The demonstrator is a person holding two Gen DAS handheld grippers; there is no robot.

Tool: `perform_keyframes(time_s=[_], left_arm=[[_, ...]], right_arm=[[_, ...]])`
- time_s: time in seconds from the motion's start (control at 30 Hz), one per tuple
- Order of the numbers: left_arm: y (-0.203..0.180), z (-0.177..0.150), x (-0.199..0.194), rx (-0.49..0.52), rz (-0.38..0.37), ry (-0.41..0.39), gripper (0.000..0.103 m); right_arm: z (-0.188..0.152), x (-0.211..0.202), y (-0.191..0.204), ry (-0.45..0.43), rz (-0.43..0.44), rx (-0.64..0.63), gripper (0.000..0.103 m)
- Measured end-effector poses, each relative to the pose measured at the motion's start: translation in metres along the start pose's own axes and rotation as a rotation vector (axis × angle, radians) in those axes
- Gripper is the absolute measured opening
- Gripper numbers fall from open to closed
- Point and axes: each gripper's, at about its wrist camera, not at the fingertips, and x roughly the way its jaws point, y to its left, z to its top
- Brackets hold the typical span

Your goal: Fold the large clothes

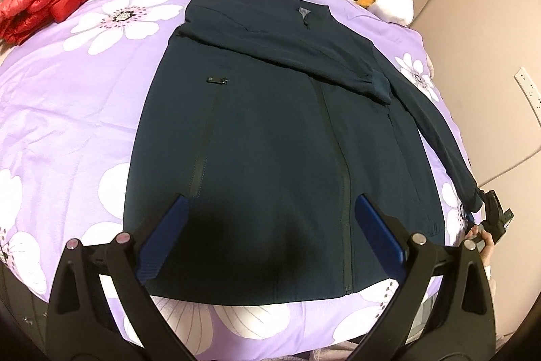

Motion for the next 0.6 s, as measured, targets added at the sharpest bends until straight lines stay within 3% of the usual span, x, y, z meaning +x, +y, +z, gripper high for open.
perform_keyframes(time_s=[0.07,0.13,0.23,0.43,0.6], left_arm=[[-0.002,0.000,-0.001,0.000,0.001,-0.001,0.100],[-0.004,-0.001,-0.001,0.001,-0.001,0.002,0.100],[-0.007,0.000,-0.001,0.010,0.004,-0.001,0.100],[-0.005,0.000,0.002,-0.003,0.006,0.002,0.100],[-0.002,-0.001,0.007,-0.025,-0.019,0.004,0.100]], right_arm=[[-0.001,0.003,0.003,-0.029,-0.021,0.006,0.058],[0.000,0.006,0.001,-0.025,-0.031,0.022,0.033],[0.004,0.009,-0.001,-0.023,-0.037,0.030,0.013],[0.018,-0.012,0.038,-0.057,0.039,-0.095,0.010],[0.027,-0.031,0.118,-0.082,0.100,-0.293,0.010]])
